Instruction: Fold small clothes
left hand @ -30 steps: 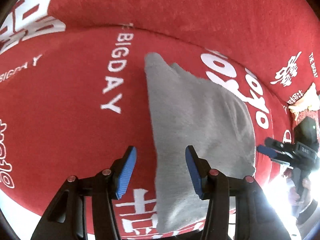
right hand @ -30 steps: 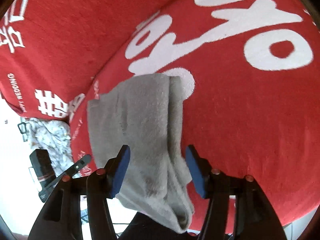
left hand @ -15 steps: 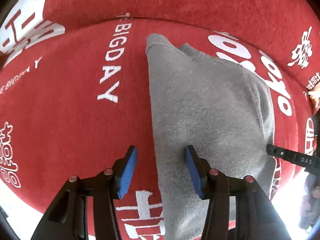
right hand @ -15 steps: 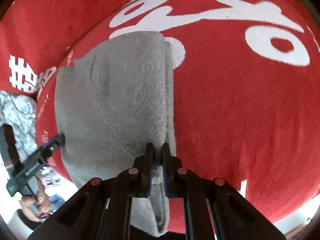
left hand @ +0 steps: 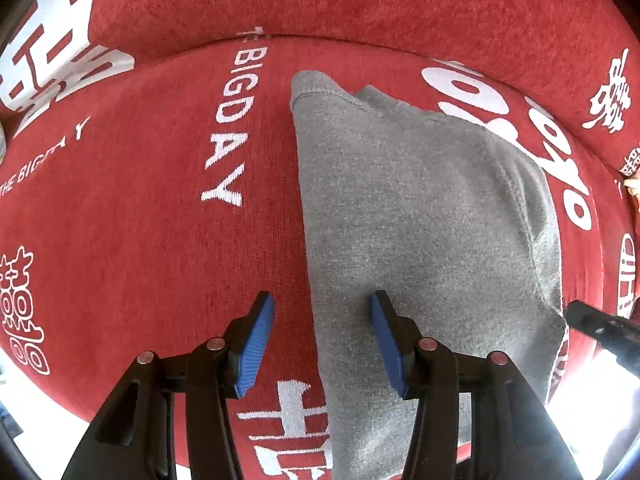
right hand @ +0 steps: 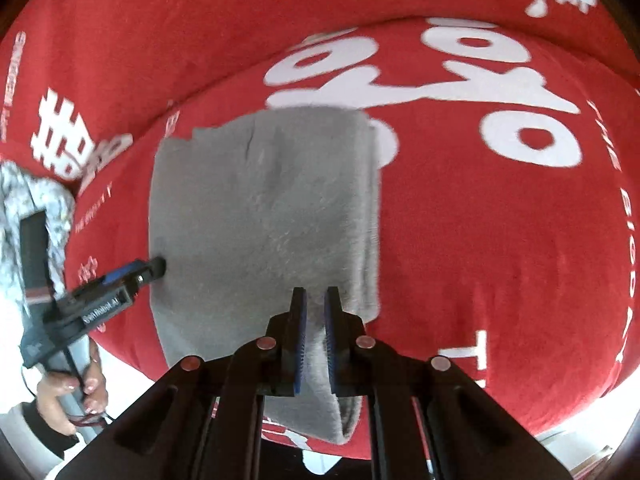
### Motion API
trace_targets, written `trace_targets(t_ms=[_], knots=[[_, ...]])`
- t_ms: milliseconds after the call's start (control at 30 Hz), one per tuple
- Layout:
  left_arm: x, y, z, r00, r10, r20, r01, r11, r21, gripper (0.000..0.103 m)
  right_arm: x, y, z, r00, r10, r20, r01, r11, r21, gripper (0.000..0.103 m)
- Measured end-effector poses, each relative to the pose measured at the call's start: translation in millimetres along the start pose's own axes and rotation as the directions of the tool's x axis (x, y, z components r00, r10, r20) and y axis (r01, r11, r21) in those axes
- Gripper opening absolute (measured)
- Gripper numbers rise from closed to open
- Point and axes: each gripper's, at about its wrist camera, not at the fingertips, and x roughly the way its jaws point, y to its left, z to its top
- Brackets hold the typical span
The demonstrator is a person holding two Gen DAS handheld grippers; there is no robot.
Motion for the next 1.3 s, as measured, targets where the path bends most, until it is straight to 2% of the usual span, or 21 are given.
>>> trace_targets(t_ms=[67,200,333,467,533,700,800,933,967,1000,1033,1167,1300], knots=[[0,0,0,1.000,-0.002,-0.001,0.002,1.000,0.001,0.052,15,-6,0,0.998,-0.048,-0.036,0.048,0.999,0.000,0.009],[0,0,0,1.000,0.002,-0.002,-0.002,1.000,0.003,0.052,23,-18,5,0.998,-0.011,-0.061,0.015,0.997,0.069,0.009],[0,0,0,1.000,0.005,-0.011,-0.005,1.000,-0.003,0.053,20,-15,5,0.997,-0.034,-0.075,0.037,0.998,0.041,0.009],[-3,-1,-1,0.999,0.013,-0.033,-0.013,1.000,0.002,0.053,15,-15,4,0.995,-0.054,-0.084,0.060,0.996,0.065,0.012],[-4,-1,-4,0.999,0.017,-0.044,-0.017,1.000,0.014,0.053,14,-19,2,0.993,-0.066,-0.094,0.075,0.993,0.094,0.024],[-8,-1,-10,0.998,0.018,-0.066,-0.017,1.000,0.015,0.053,11,-31,-2,0.993,-0.045,-0.113,0.062,0.987,0.147,0.030],[-10,-2,-14,0.997,0.026,-0.078,-0.025,1.000,0.014,0.053,14,-32,-4,0.986,-0.096,-0.136,0.114,0.985,0.127,0.045],[-12,-3,-20,0.995,0.031,-0.096,-0.030,0.999,0.019,0.053,13,-32,-5,0.982,-0.125,-0.144,0.143,0.983,0.119,0.047],[-12,-3,-20,0.995,0.031,-0.099,-0.030,0.999,0.019,0.055,14,-31,-4,0.981,-0.129,-0.146,0.147,0.982,0.119,0.050],[-11,-1,-21,0.994,0.044,-0.103,-0.043,0.999,0.017,0.063,12,-30,-5,0.980,-0.134,-0.149,0.152,0.981,0.119,0.050],[-11,0,-21,0.993,0.056,-0.106,-0.055,0.998,0.012,0.066,13,-28,-4,0.979,-0.134,-0.152,0.153,0.981,0.118,0.050],[-11,5,-21,0.991,0.033,-0.132,-0.036,0.999,-0.025,0.066,10,-20,-4,0.977,-0.141,-0.161,0.162,0.980,0.120,0.050],[-16,2,-25,0.987,0.055,-0.152,-0.055,0.998,0.006,0.066,-1,-16,-5,0.976,-0.150,-0.160,0.169,0.979,0.117,0.050]])
